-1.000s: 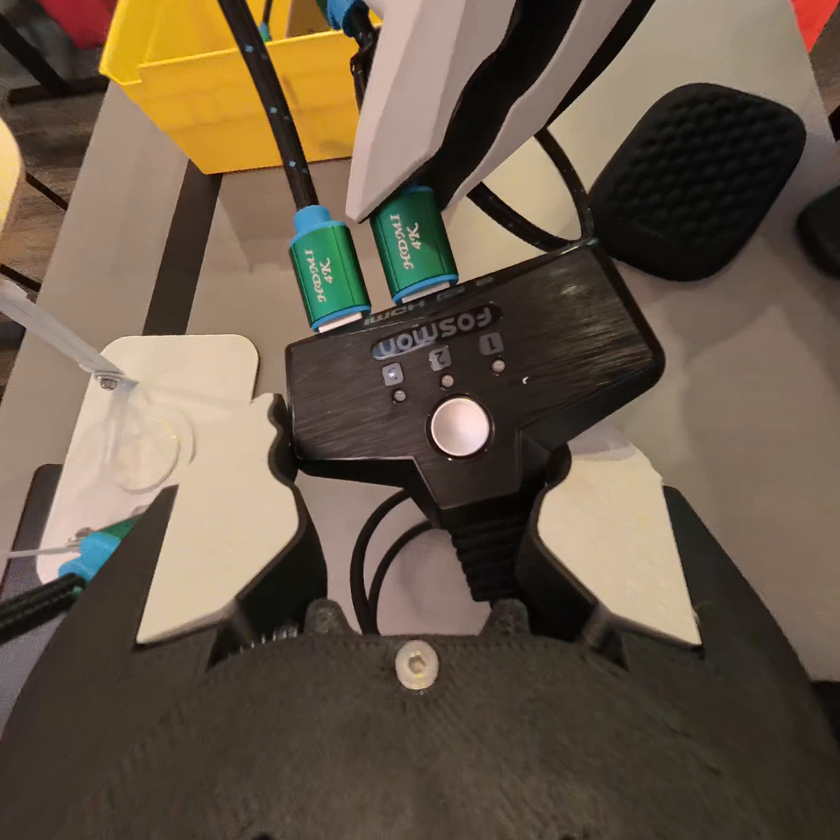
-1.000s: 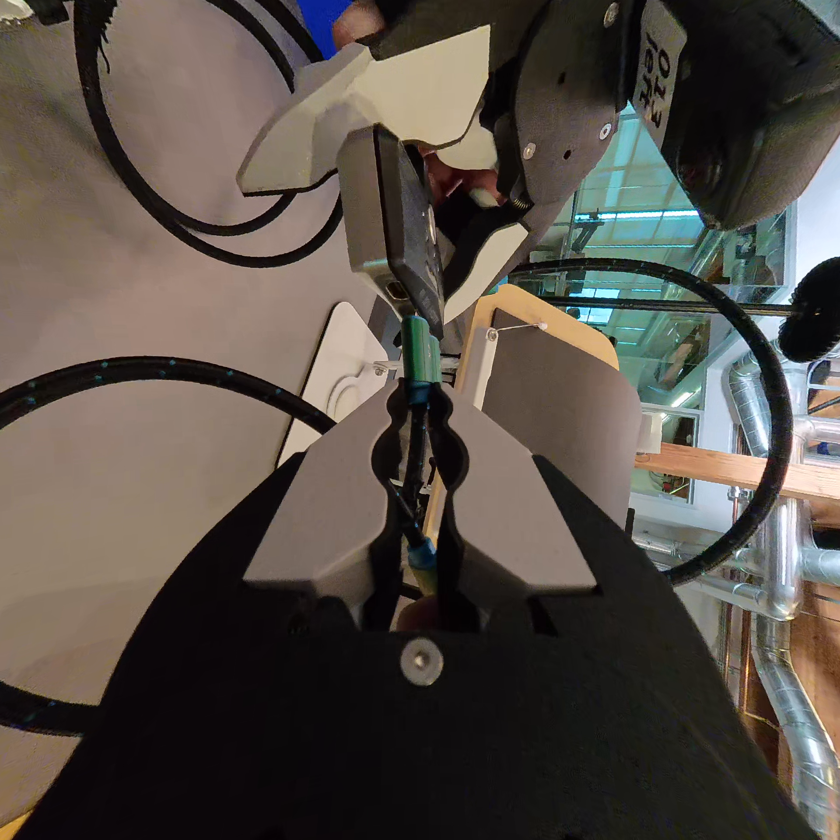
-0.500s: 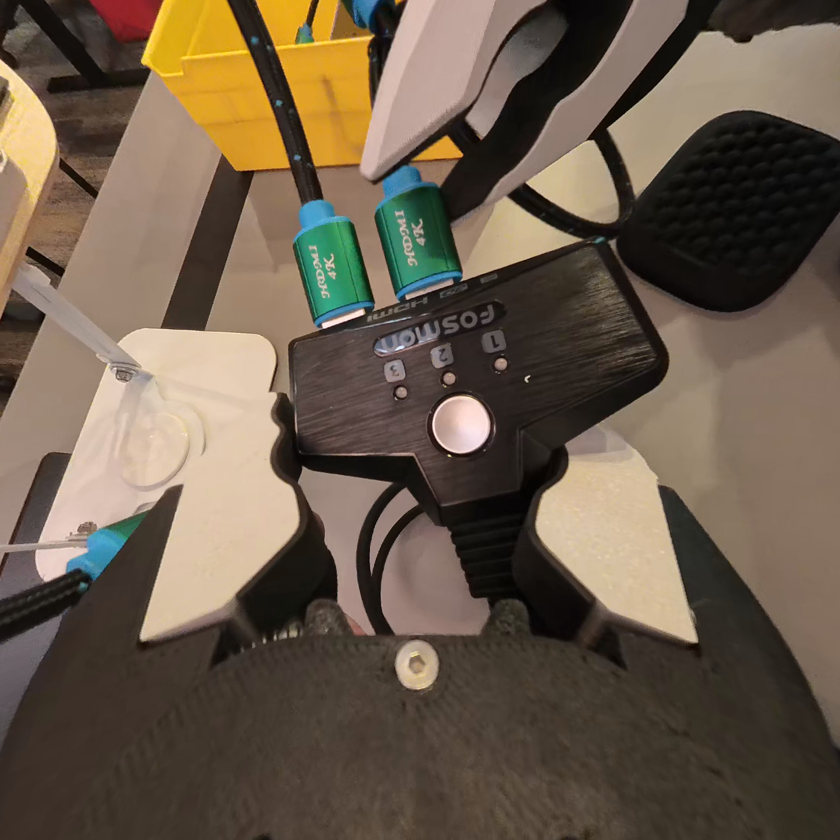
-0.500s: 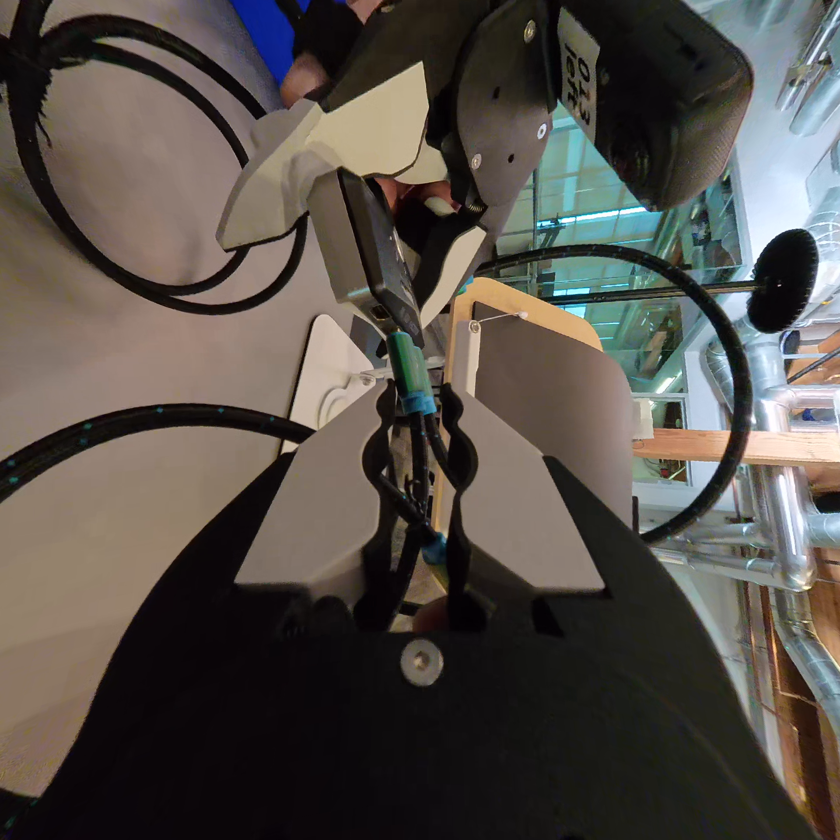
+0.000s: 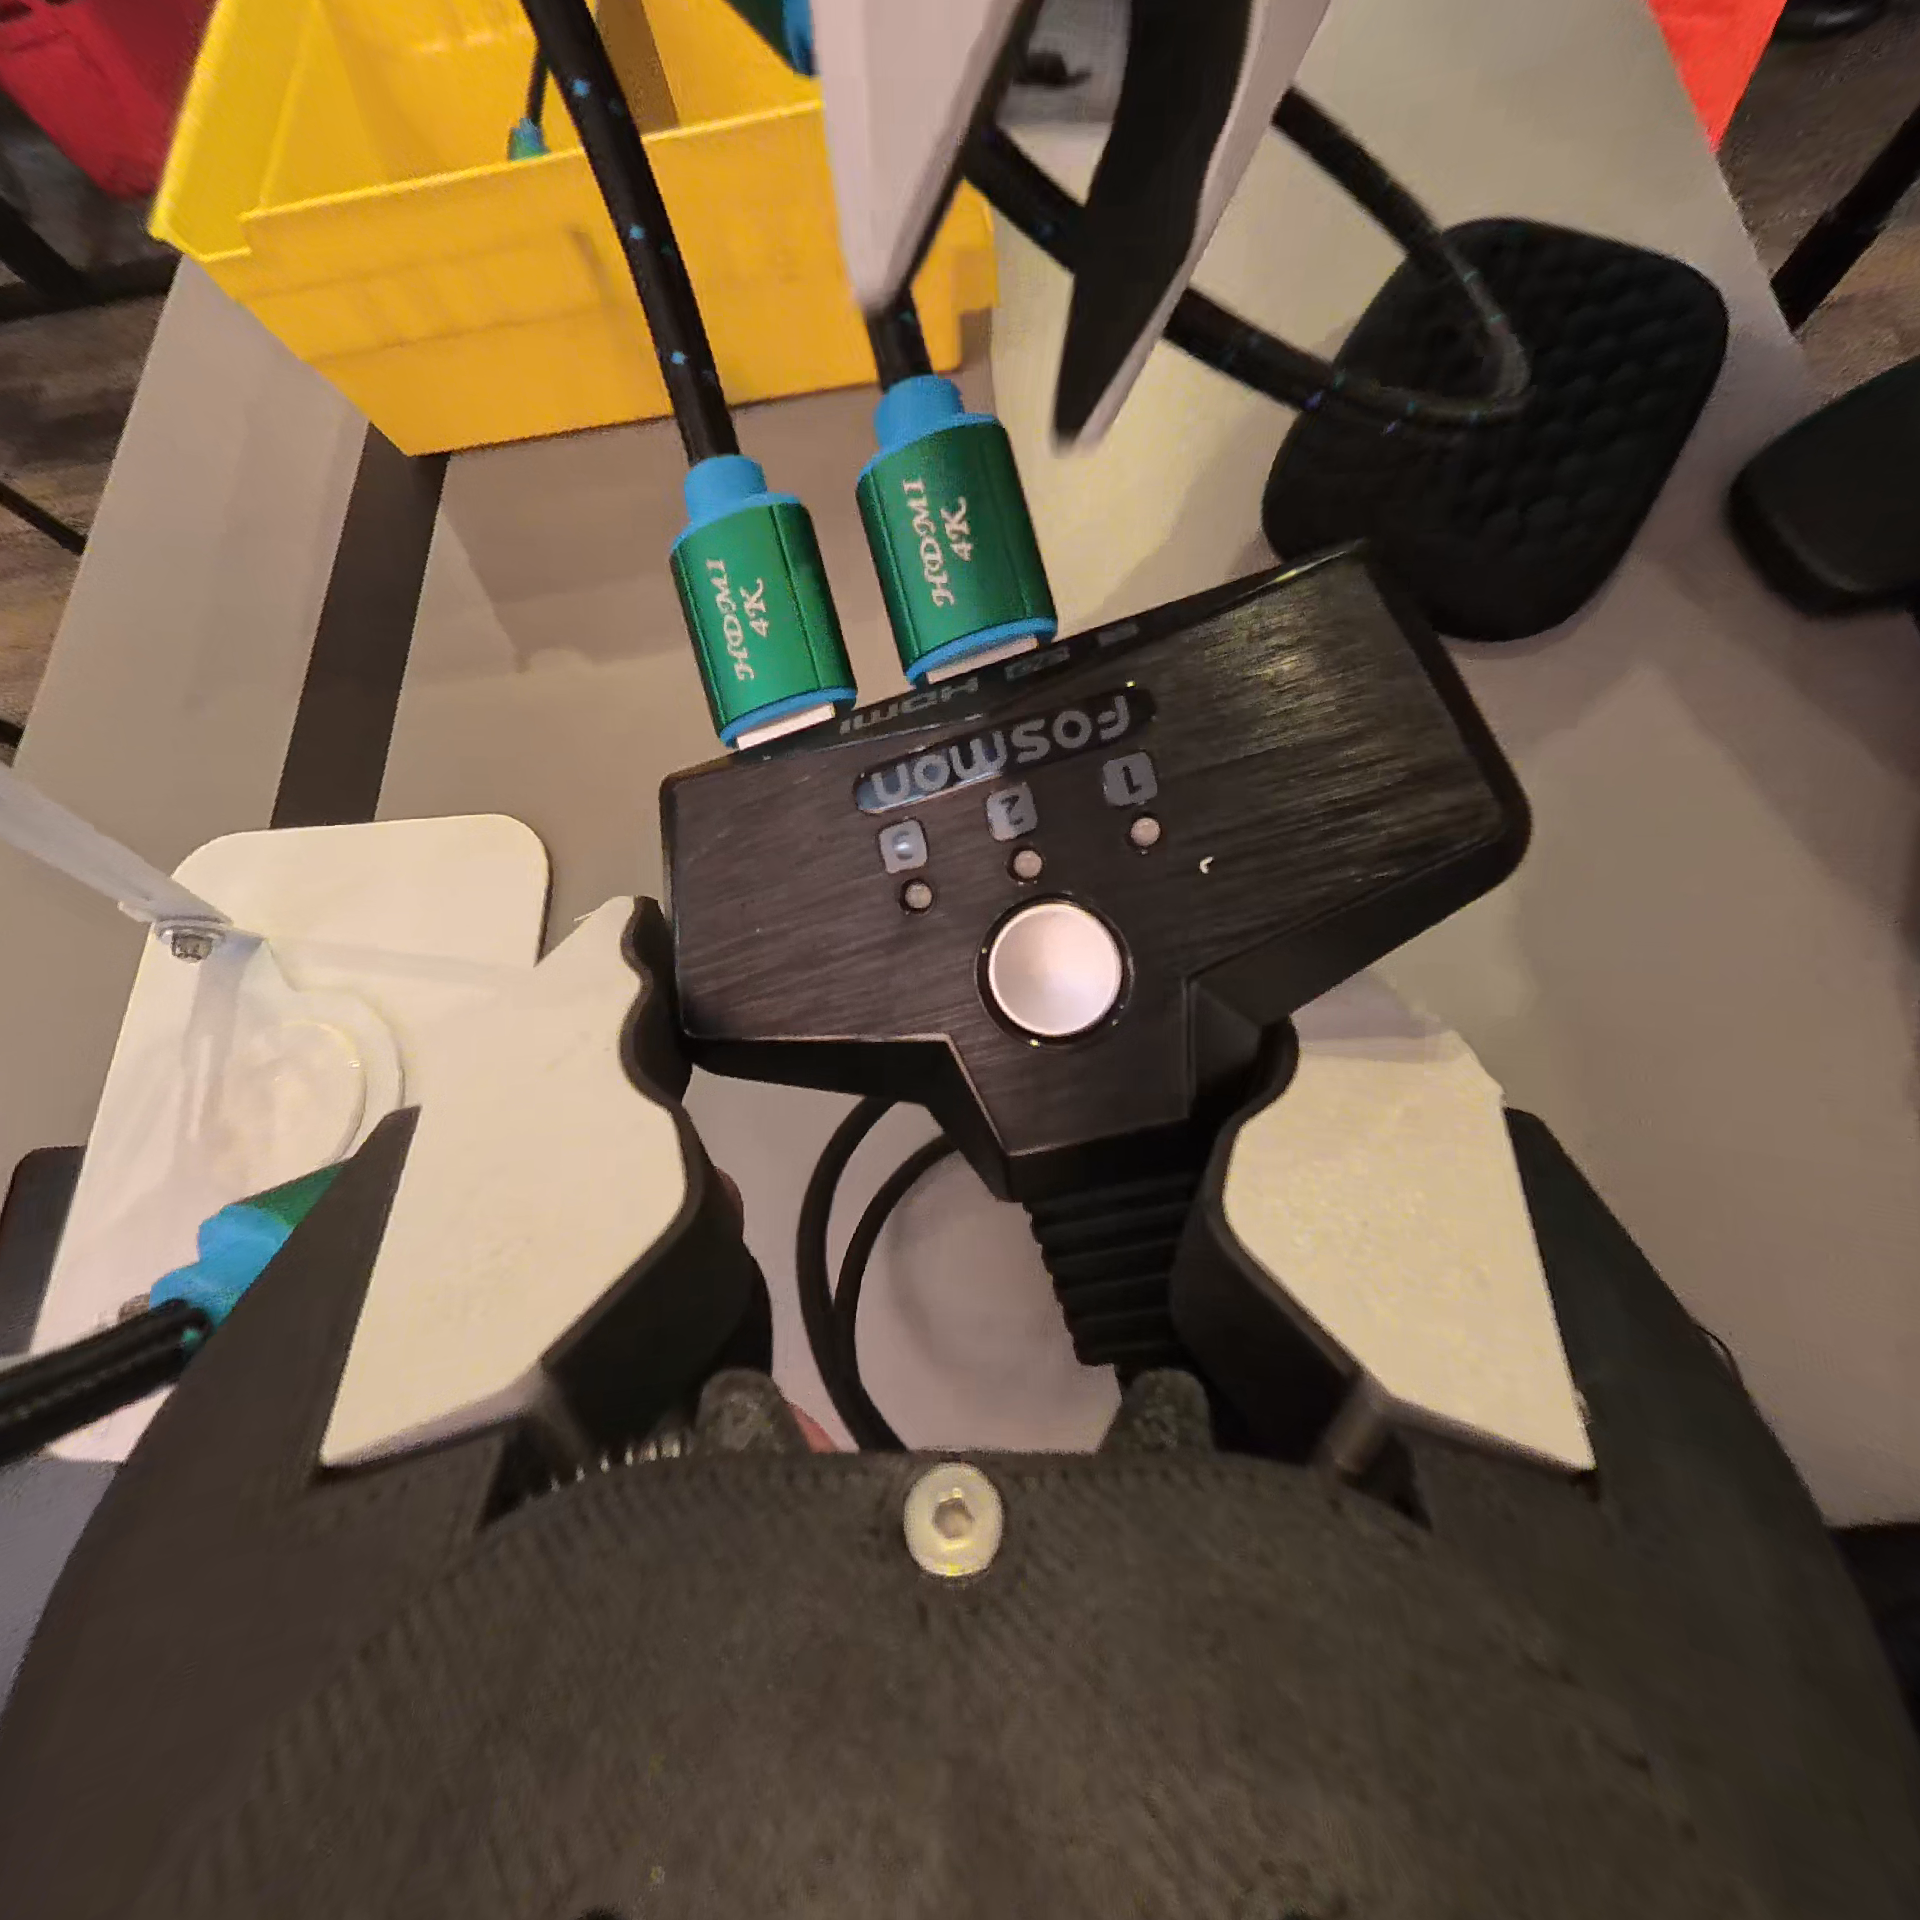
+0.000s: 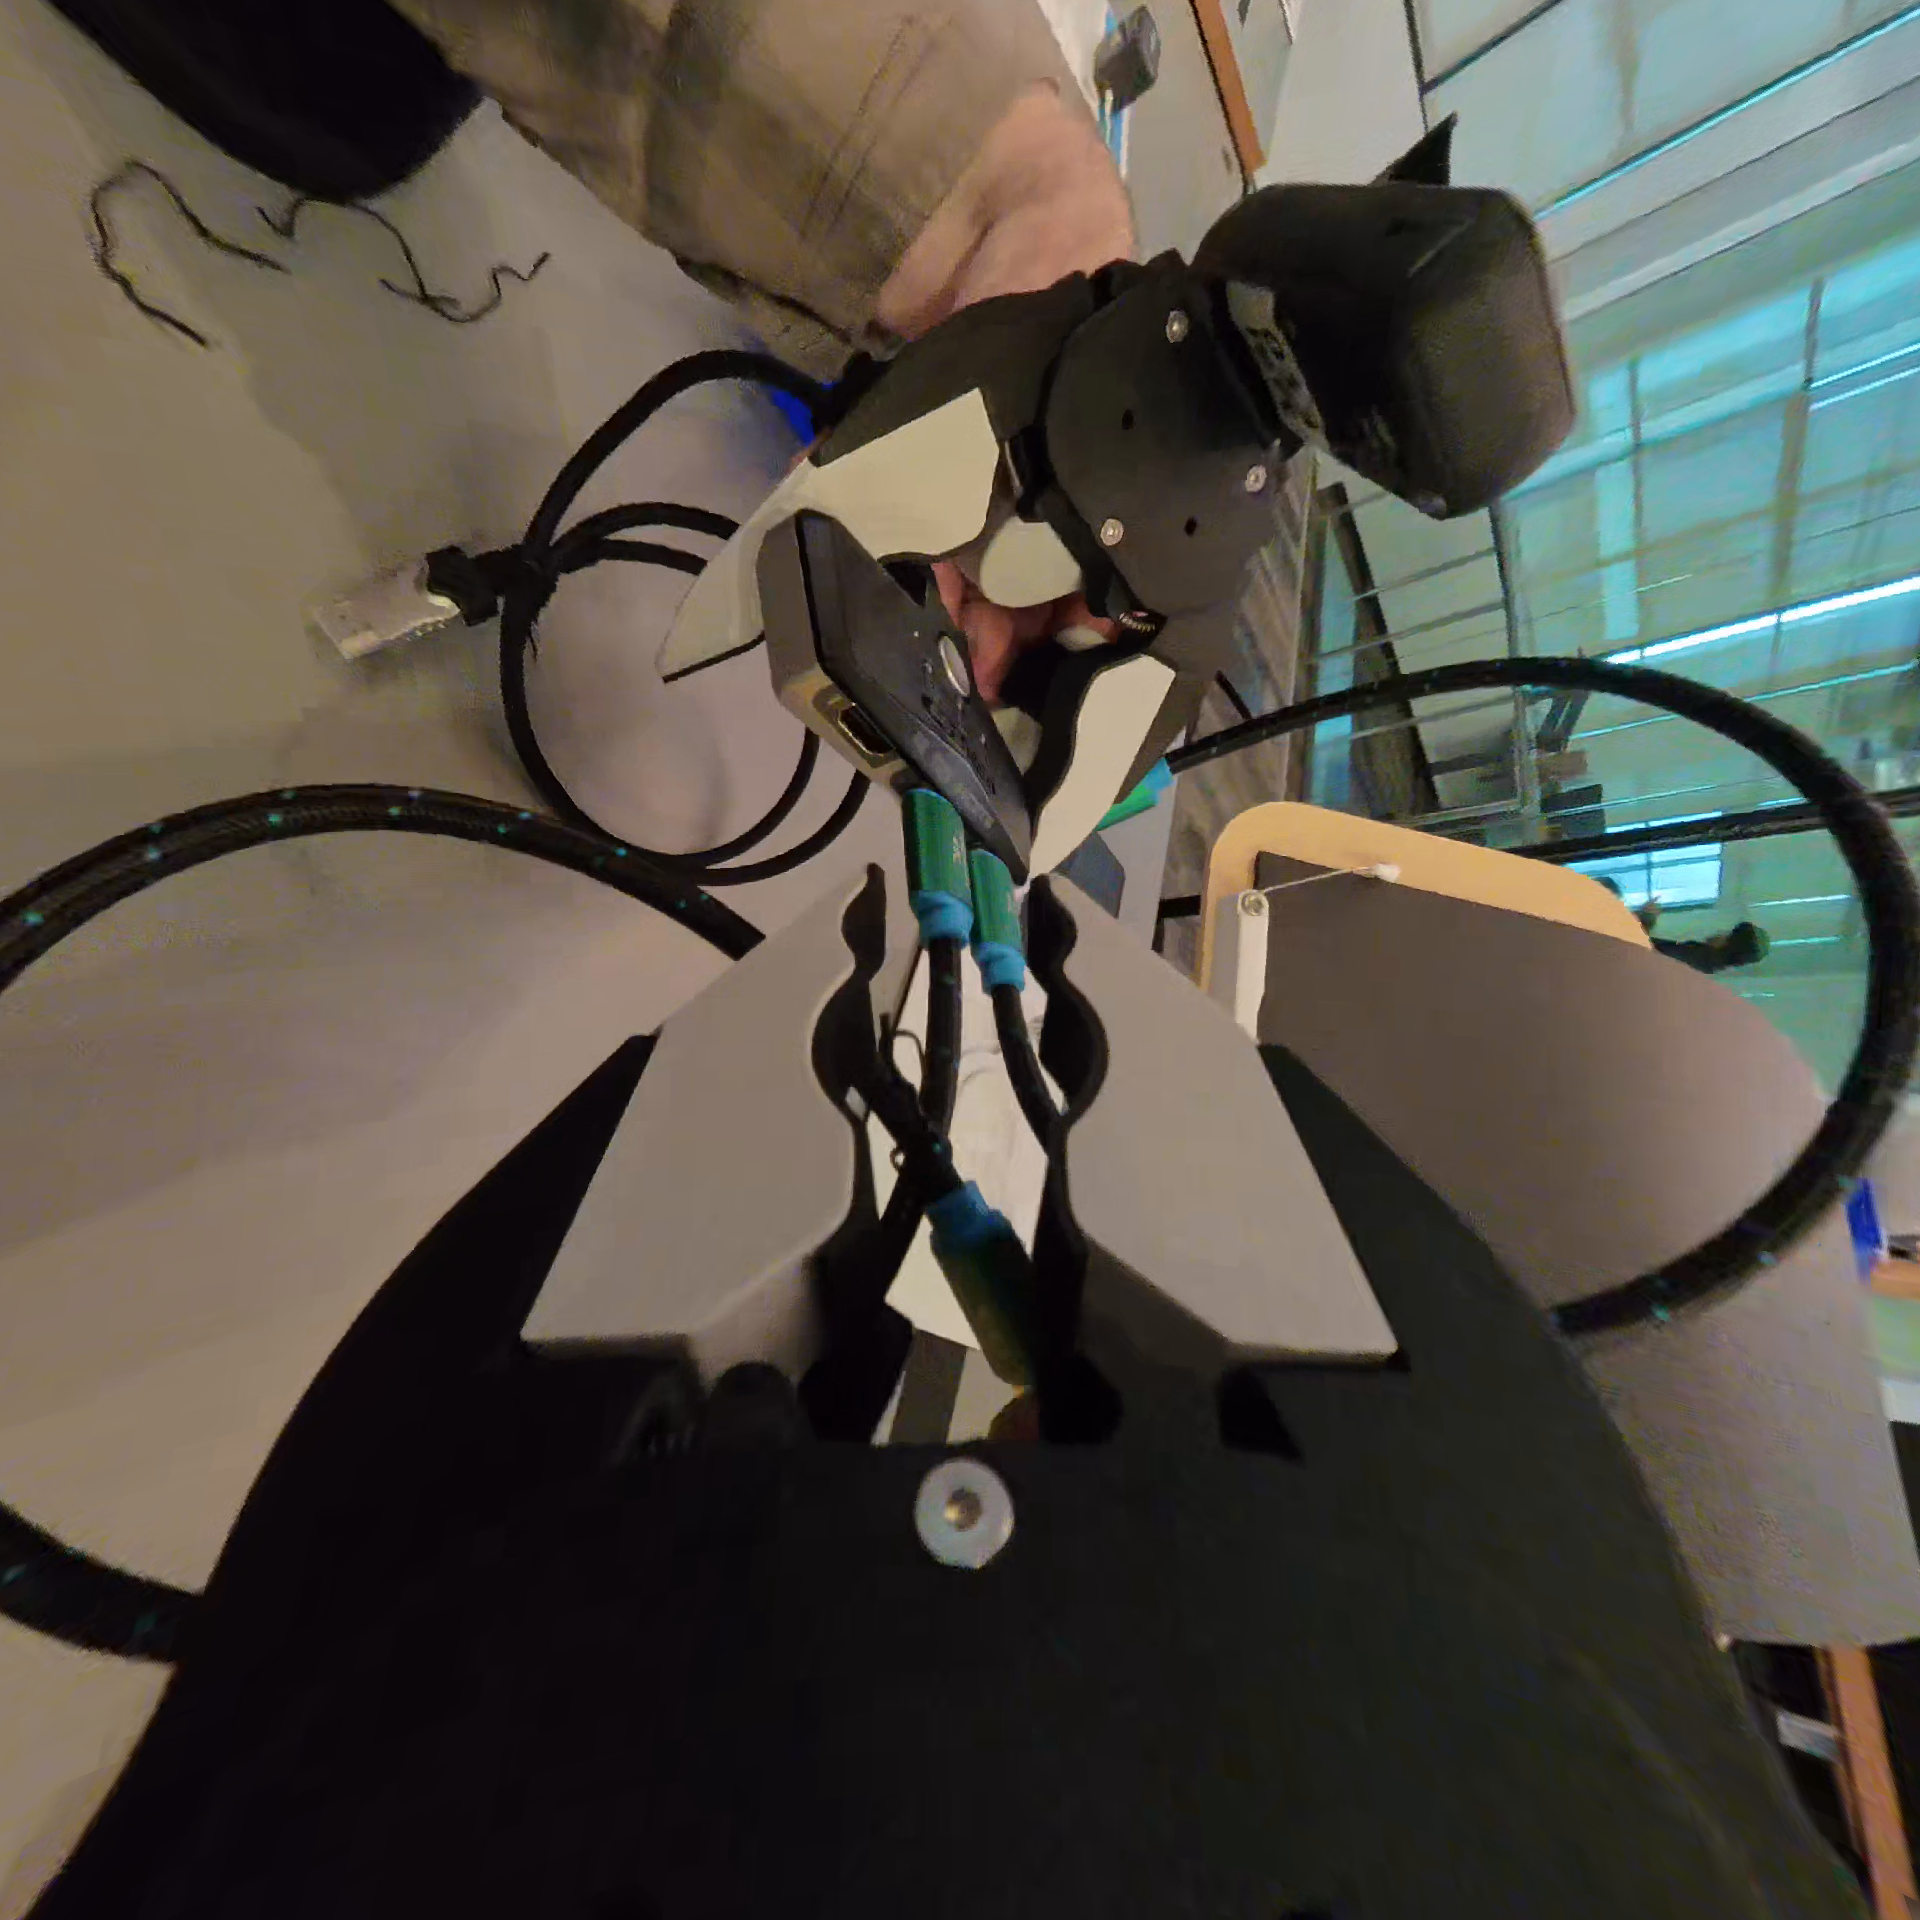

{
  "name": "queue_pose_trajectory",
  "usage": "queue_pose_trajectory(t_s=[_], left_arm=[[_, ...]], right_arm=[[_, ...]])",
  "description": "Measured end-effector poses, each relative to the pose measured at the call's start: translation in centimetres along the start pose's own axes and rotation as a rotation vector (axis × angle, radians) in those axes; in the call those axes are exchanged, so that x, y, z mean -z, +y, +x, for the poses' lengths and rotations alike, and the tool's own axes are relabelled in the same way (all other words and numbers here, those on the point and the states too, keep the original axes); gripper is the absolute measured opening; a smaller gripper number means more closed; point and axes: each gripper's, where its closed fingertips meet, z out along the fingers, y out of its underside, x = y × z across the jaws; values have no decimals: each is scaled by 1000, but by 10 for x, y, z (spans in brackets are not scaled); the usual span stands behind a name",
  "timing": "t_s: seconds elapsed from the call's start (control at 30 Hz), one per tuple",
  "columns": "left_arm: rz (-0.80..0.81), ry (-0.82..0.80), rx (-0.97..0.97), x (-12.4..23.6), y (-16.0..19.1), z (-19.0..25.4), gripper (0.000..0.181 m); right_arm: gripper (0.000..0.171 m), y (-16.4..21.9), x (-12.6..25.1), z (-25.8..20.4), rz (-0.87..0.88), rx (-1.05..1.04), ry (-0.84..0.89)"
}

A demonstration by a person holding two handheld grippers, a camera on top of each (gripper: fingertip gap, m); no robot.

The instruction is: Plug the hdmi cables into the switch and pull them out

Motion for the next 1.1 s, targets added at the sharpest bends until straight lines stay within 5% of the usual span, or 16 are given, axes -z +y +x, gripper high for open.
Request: queue_pose_trajectory(t_s=[0.17, 0.3, 0.47, 0.63, 0.83, 1.1], left_arm=[[65, 13, 0, 14, -2, -2, 105], [168, 84, -34, 33, -12, 11, 105], [299, 183, -69, 50, -28, 30, 105], [292, 252, -57, 42, -24, 37, 105], [323, 359, -70, 41, -23, 51, 103], [281, 387, -90, 31, -22, 58, 102]], right_arm=[[16, -71, 76, 34, 292, -177, 27], [15, -9, 104, 51, 107, -312, 215], [18, 40, 66, -9, -69, -427, 95], [32, -36, 35, 0, 273, -288, 203], [33, -62, 23, 12, 294, -62, 193], [40, -73, 3, 2, 343, -123, 74]])
